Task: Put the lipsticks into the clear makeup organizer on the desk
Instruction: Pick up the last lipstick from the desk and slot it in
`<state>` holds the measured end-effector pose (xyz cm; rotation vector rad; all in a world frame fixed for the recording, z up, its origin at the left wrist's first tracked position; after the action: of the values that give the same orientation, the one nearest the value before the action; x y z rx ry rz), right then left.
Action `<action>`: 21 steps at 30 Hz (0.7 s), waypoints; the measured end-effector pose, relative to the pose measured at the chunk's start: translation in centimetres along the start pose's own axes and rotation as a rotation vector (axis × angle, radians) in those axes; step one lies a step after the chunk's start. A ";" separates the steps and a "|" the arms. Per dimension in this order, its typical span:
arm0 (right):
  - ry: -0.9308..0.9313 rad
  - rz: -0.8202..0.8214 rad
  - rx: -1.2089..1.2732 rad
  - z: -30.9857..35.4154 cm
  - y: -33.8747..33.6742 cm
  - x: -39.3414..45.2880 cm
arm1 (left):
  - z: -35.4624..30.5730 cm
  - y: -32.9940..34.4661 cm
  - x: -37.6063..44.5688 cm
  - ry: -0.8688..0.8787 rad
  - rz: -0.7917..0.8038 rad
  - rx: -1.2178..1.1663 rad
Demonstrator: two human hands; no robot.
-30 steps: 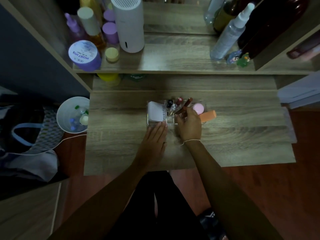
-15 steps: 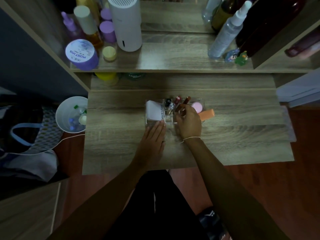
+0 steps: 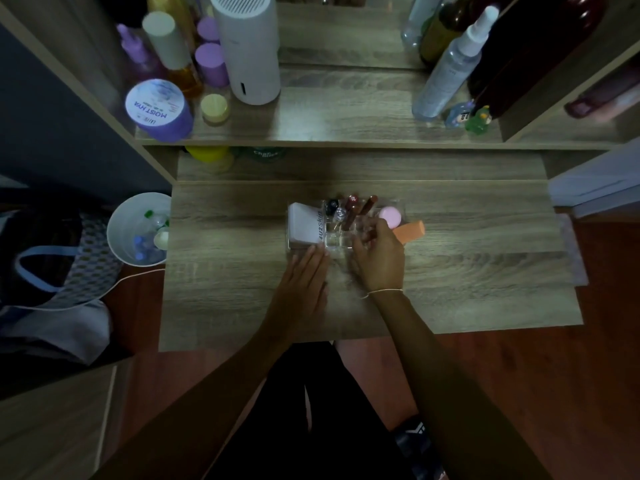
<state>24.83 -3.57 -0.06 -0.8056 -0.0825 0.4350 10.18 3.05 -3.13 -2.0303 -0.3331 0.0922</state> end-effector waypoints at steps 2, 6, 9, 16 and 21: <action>-0.014 -0.017 -0.018 -0.2 -0.3 -0.5 | -0.3 -0.9 0.4 0.011 -0.038 -0.016; -0.045 -0.025 -0.011 -0.3 -0.7 -1.0 | -0.7 -3.1 2.1 0.012 -0.139 -0.037; -0.070 -0.063 0.012 0.4 -1.2 -0.8 | -0.6 -4.2 3.9 0.025 -0.173 -0.016; -0.260 -0.173 -0.031 3.3 -2.0 -0.9 | 0.1 -4.0 5.8 0.014 -0.110 0.112; -0.308 -0.135 -0.112 3.3 -1.5 -1.0 | 0.0 -4.0 5.8 0.018 -0.086 0.131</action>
<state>23.64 -2.67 3.39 -0.8326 -0.4482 0.4267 14.92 6.36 0.88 -1.8836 -0.3931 0.0411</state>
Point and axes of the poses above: each hand's wrist, its own x-axis towards the middle knuckle, its own y-axis out of the palm, z = x × y, the point moved 6 cm from there along x, towards the middle knuckle, and after that the axes turned 3 degrees about y, right-handed, at the moved point
